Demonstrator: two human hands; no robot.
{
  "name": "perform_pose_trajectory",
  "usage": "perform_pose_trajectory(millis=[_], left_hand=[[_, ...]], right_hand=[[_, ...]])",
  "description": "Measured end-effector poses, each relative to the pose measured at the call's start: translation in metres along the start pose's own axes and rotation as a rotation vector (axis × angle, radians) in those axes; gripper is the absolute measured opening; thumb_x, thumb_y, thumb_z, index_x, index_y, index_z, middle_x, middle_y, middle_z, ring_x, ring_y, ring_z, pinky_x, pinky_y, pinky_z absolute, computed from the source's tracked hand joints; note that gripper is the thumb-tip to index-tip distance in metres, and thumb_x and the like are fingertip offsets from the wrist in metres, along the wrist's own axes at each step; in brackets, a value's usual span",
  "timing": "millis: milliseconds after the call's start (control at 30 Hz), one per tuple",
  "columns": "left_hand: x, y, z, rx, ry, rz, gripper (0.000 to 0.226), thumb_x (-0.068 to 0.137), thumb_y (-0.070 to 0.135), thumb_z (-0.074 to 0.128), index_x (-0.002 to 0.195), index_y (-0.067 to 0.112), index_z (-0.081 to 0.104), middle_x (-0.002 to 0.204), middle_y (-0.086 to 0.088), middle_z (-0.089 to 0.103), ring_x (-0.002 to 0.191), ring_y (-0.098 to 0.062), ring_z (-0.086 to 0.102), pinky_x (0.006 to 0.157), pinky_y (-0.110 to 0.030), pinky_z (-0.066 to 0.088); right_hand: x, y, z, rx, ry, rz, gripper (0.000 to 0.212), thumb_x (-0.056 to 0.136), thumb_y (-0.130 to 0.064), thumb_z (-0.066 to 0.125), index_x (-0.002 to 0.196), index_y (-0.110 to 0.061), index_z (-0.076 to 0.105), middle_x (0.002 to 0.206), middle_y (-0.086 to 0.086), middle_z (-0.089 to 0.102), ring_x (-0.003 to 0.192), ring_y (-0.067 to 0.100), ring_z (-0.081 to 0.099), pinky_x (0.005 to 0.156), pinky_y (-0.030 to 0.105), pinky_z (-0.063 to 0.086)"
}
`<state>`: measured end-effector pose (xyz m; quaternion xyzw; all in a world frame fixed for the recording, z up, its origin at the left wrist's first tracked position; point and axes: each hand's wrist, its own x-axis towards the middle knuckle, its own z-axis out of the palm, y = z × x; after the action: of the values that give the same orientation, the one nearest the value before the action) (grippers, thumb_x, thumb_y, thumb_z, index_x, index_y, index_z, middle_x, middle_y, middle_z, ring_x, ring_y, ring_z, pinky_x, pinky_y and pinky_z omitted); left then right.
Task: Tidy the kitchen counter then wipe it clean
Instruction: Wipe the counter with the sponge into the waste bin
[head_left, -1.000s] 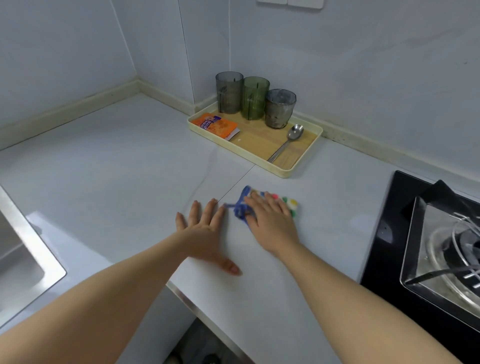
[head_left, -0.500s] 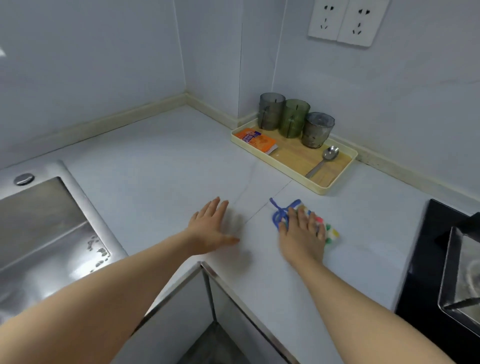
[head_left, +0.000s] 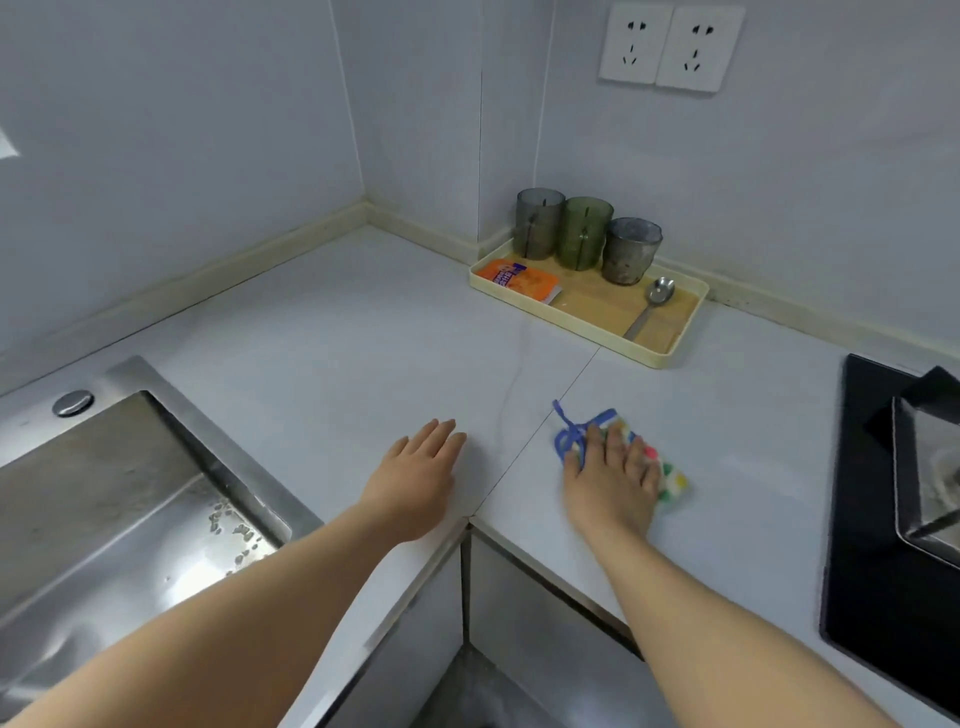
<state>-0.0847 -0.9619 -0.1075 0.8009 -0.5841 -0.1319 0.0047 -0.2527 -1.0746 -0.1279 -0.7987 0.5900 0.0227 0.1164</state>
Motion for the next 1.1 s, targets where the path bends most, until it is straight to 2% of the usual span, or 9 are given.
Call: perform_pose_trajectory(millis=[100,167,267,433,500,600,833,967,1100], left_hand=[[0.002,-0.001,0.0,0.009,-0.031,0.015,0.055,0.102,0.023,0.025,0.151,0.017,0.003,0.159,0.001,-0.004,0.147,-0.015,-0.005,0.118,-0.03,0.002],[0.003,0.003,0.0,0.012,-0.054,0.029,0.056,0.102,0.026,0.026,0.152,0.015,0.001,0.159,0.0,-0.004,0.147,-0.015,-0.006,0.118,-0.03,0.002],[0.001,0.016,0.002,0.01,-0.056,0.093,0.054,0.102,0.023,0.024,0.151,0.015,0.002,0.159,0.0,-0.003,0.147,-0.015,-0.005,0.118,-0.03,0.002],[-0.005,0.044,0.01,0.007,-0.077,0.257,0.051,0.103,0.031,0.019,0.151,0.019,0.008,0.159,0.004,0.001,0.147,-0.014,-0.006,0.118,-0.033,-0.003],[-0.004,0.056,0.015,0.033,-0.065,0.249,0.05,0.103,0.032,0.017,0.151,0.02,0.009,0.159,0.005,0.001,0.146,-0.013,-0.007,0.117,-0.04,-0.007],[-0.002,0.076,0.022,0.084,-0.054,0.199,0.052,0.102,0.029,0.018,0.152,0.02,0.005,0.159,0.005,-0.005,0.146,-0.014,-0.012,0.115,-0.048,-0.011],[-0.022,0.109,0.027,0.028,-0.017,0.267,0.05,0.103,0.031,0.012,0.151,0.02,0.005,0.159,0.006,-0.002,0.146,-0.014,-0.011,0.117,-0.045,-0.009],[-0.041,0.147,0.033,0.046,-0.058,0.364,0.05,0.104,0.027,0.017,0.151,0.02,0.002,0.159,0.004,-0.004,0.146,-0.016,-0.012,0.118,-0.044,-0.006],[-0.051,0.185,0.037,0.049,-0.059,0.408,0.05,0.104,0.03,0.015,0.151,0.02,0.004,0.159,0.005,-0.005,0.146,-0.015,-0.012,0.118,-0.043,-0.005]], right_hand=[[-0.039,-0.038,0.017,-0.01,-0.005,-0.315,0.075,0.084,-0.052,-0.013,0.151,-0.025,0.005,0.16,-0.002,-0.003,0.147,0.022,-0.007,0.117,0.04,-0.007],[-0.05,-0.035,0.017,-0.062,-0.045,-0.442,0.073,0.085,-0.052,-0.011,0.151,-0.027,0.004,0.16,-0.005,-0.003,0.147,0.02,-0.007,0.117,0.037,-0.008],[-0.04,0.005,0.007,-0.021,-0.02,-0.258,0.052,0.101,-0.04,0.014,0.151,-0.027,0.007,0.159,-0.007,-0.003,0.147,0.016,-0.005,0.118,0.034,-0.006],[-0.053,0.054,0.004,-0.018,0.044,0.15,0.053,0.101,-0.041,0.013,0.151,-0.025,0.007,0.16,-0.003,-0.002,0.147,0.02,-0.001,0.119,0.037,-0.001],[-0.067,0.041,0.009,-0.009,0.064,0.056,0.067,0.093,-0.053,-0.005,0.151,-0.023,0.009,0.16,-0.001,-0.001,0.147,0.022,-0.002,0.118,0.038,-0.004],[-0.084,0.032,0.017,-0.003,-0.004,-0.199,0.108,0.06,-0.065,-0.033,0.151,-0.024,0.009,0.16,-0.004,0.0,0.148,0.019,-0.004,0.116,0.033,-0.011],[-0.113,0.1,0.011,-0.023,0.119,0.117,0.1,0.06,-0.05,-0.027,0.151,-0.028,0.008,0.159,-0.008,0.0,0.147,0.012,-0.003,0.117,0.029,-0.007],[-0.128,0.105,0.011,0.013,0.082,0.04,0.103,0.061,-0.057,-0.03,0.151,-0.025,0.009,0.16,-0.006,0.002,0.147,0.015,-0.004,0.117,0.031,-0.009],[-0.15,0.152,0.006,-0.007,0.073,0.012,0.123,0.048,-0.069,-0.046,0.151,-0.028,0.008,0.159,-0.01,0.002,0.147,0.012,-0.004,0.115,0.026,-0.009]])
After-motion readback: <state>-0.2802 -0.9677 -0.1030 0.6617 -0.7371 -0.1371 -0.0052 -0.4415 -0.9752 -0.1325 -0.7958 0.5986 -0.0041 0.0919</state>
